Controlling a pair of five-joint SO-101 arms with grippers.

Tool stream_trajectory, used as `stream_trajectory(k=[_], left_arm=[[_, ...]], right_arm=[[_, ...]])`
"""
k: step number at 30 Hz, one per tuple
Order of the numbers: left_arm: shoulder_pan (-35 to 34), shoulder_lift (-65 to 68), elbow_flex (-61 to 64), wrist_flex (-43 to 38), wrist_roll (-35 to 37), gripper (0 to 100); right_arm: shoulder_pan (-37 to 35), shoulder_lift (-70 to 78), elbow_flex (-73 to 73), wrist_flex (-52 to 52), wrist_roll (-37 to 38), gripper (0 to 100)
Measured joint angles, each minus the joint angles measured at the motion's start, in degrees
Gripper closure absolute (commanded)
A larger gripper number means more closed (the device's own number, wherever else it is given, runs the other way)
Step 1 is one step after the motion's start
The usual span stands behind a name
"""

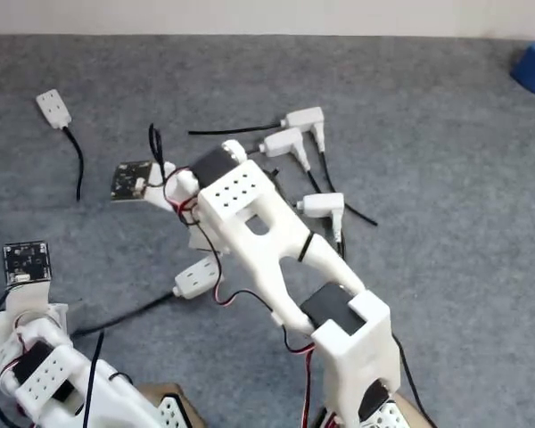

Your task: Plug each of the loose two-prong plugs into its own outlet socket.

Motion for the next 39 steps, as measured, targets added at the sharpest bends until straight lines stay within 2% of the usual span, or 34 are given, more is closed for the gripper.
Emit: stream_trajectory(k=[11, 15, 18, 22, 28, 39], left_arm=[[0.0, 0.0, 0.0, 0.0, 0.0, 59], [-0.2, 0.0, 0.0, -0.9, 0.0, 59], [-3.6, 0.0, 0.1, -2.0, 0.0, 59], [-11.6, 0.0, 0.2, -2.8, 2.2, 59], [-12.9, 0.0, 0.1, -3.1, 4.0, 59], [-12.1, 0.0, -19.7, -3.1, 13.1, 59]], right_arm=[[-1.8, 0.0, -8.7, 8.4, -0.7, 99.1], [-2.2, 0.0, -10.1, 10.1, -3.3, 99.1], [-3.7, 0.0, -10.1, 10.3, -5.5, 99.1], [-5.5, 0.0, -10.1, 10.3, -6.2, 99.1], [-5.5, 0.0, -10.1, 10.3, -6.3, 99.1], [-5.9, 0.0, -10.1, 10.3, -8.1, 99.1]])
